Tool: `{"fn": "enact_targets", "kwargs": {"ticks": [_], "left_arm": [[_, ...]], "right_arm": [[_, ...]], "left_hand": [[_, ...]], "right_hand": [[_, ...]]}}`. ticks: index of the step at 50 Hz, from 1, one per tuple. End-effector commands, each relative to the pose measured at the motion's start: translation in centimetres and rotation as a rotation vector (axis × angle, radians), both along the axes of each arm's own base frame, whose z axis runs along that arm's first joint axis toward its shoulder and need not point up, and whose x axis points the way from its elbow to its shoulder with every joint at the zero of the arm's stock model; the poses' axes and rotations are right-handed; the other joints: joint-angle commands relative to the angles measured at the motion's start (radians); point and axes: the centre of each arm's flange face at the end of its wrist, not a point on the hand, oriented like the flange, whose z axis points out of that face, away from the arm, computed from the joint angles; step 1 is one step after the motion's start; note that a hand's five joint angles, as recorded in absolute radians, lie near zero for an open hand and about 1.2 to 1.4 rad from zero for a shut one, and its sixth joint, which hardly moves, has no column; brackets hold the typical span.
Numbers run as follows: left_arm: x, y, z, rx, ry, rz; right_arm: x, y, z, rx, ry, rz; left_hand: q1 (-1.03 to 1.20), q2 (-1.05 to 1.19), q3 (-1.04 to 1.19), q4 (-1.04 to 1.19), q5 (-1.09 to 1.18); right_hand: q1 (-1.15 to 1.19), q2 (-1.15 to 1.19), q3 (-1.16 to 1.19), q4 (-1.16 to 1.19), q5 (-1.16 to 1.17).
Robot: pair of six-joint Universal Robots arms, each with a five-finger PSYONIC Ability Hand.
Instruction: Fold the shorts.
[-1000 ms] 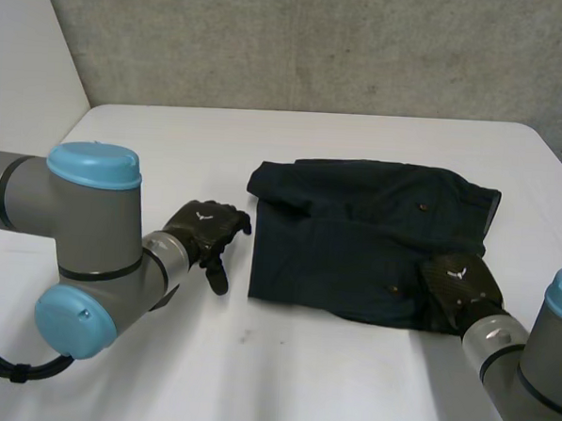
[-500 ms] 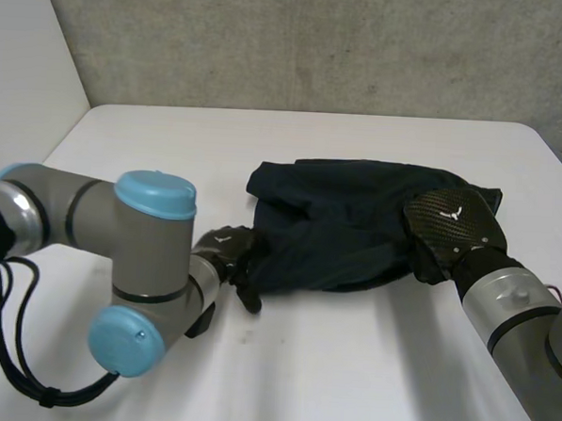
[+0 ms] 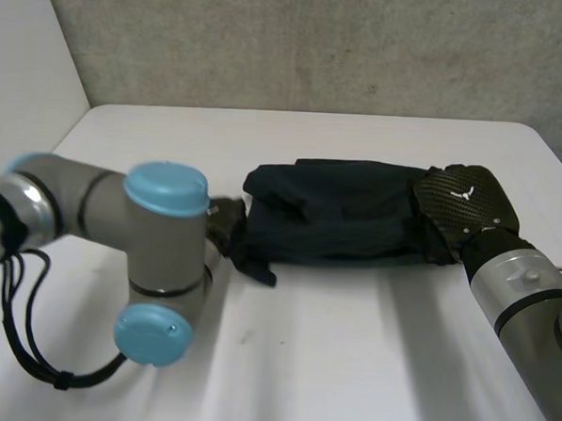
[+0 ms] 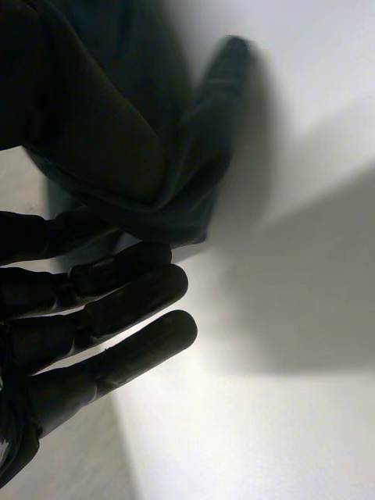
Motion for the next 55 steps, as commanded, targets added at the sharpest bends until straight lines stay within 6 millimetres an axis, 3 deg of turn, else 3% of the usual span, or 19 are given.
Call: {"fn": "enact_targets", "kwargs": {"ticks": [1, 7, 10, 11, 15, 19, 22, 25, 29, 30, 33, 36, 37, 42, 48, 49, 55], "left_arm": [[2.6, 0.5, 9.7, -0.216, 0.016, -0.004], [5.4, 3.5, 18.8, -0.461, 0.028, -0.026], [6.2, 5.1, 21.8, -0.556, 0.029, -0.027], [6.9, 6.2, 23.8, -0.621, 0.032, -0.021], [9.1, 9.4, 28.8, -0.792, 0.045, 0.011], [10.7, 11.8, 32.3, -0.911, 0.061, 0.044], [11.0, 12.3, 33.1, -0.936, 0.068, 0.048], [10.6, 11.8, 32.5, -0.915, 0.05, 0.036], [8.6, 8.7, 28.6, -0.791, -0.029, -0.004], [7.8, 7.3, 26.6, -0.731, -0.067, -0.018], [6.9, 5.3, 23.7, -0.653, -0.115, -0.03], [6.2, 2.2, 19.6, -0.549, -0.182, -0.029], [5.9, 0.5, 17.8, -0.508, -0.208, -0.026], [4.3, -4.8, 12.0, -0.434, -0.252, -0.034], [1.9, -10.6, 8.5, -0.503, -0.329, -0.031], [1.6, -11.4, 8.3, -0.527, -0.337, -0.028], [-0.5, -15.4, 7.9, -0.713, -0.305, 0.011]], "right_arm": [[-0.4, 0.2, 3.1, -0.058, -0.017, -0.006], [-0.9, 1.7, 8.5, -0.159, -0.061, 0.005], [-1.1, 2.3, 10.8, -0.214, -0.084, 0.004], [-1.4, 2.8, 12.6, -0.258, -0.101, 0.004], [-1.9, 4.0, 16.9, -0.37, -0.148, 0.002], [-2.2, 5.1, 20.1, -0.436, -0.177, 0.008], [-2.1, 5.4, 21.0, -0.439, -0.179, 0.023], [-1.9, 5.0, 20.8, -0.426, -0.171, 0.031], [-0.4, 2.2, 18.2, -0.332, -0.134, 0.05], [0.3, 1.0, 16.8, -0.284, -0.117, 0.056], [1.7, -1.1, 14.0, -0.201, -0.088, 0.064], [2.8, -2.5, 11.5, -0.133, -0.063, 0.073], [3.3, -3.7, 9.7, -0.092, -0.043, 0.072], [4.8, -7.6, 4.6, -0.022, 0.001, 0.021], [6.4, -12.6, 1.0, -0.105, -0.022, -0.062], [6.9, -14.0, 0.8, -0.166, -0.046, -0.078], [8.6, -17.4, 0.8, -0.39, -0.087, -0.085]], "left_hand": [[0.294, 0.211, 0.212, 0.204, 0.231], [0.294, 0.211, 0.212, 0.204, 0.231], [0.294, 0.211, 0.212, 0.204, 0.231], [0.294, 0.211, 0.212, 0.204, 0.231], [0.294, 0.211, 0.212, 0.204, 0.231], [0.294, 0.211, 0.212, 0.204, 0.231], [0.294, 0.211, 0.212, 0.204, 0.231], [0.294, 0.211, 0.212, 0.204, 0.231], [0.294, 0.211, 0.212, 0.204, 0.231], [0.294, 0.211, 0.212, 0.204, 0.231], [0.294, 0.211, 0.212, 0.204, 0.231], [0.294, 0.211, 0.212, 0.204, 0.231], [0.294, 0.211, 0.212, 0.204, 0.231], [0.294, 0.211, 0.212, 0.204, 0.231], [0.294, 0.211, 0.212, 0.204, 0.231], [0.294, 0.211, 0.212, 0.204, 0.231], [0.294, 0.211, 0.212, 0.204, 0.231]], "right_hand": [[0.412, 0.221, 0.212, 0.204, 0.25], [0.412, 0.221, 0.212, 0.204, 0.25], [0.412, 0.221, 0.212, 0.204, 0.25], [0.412, 0.221, 0.212, 0.204, 0.25], [0.412, 0.221, 0.212, 0.204, 0.25], [0.412, 0.221, 0.212, 0.204, 0.25], [0.412, 0.221, 0.212, 0.204, 0.25], [0.412, 0.221, 0.212, 0.204, 0.25], [0.412, 0.221, 0.212, 0.204, 0.25], [0.412, 0.221, 0.212, 0.204, 0.25], [0.412, 0.221, 0.212, 0.204, 0.25], [0.412, 0.221, 0.212, 0.204, 0.25], [0.412, 0.221, 0.212, 0.204, 0.25], [0.412, 0.221, 0.212, 0.204, 0.25], [0.412, 0.221, 0.212, 0.204, 0.25], [0.412, 0.221, 0.212, 0.204, 0.25], [0.412, 0.221, 0.212, 0.204, 0.25]]}}
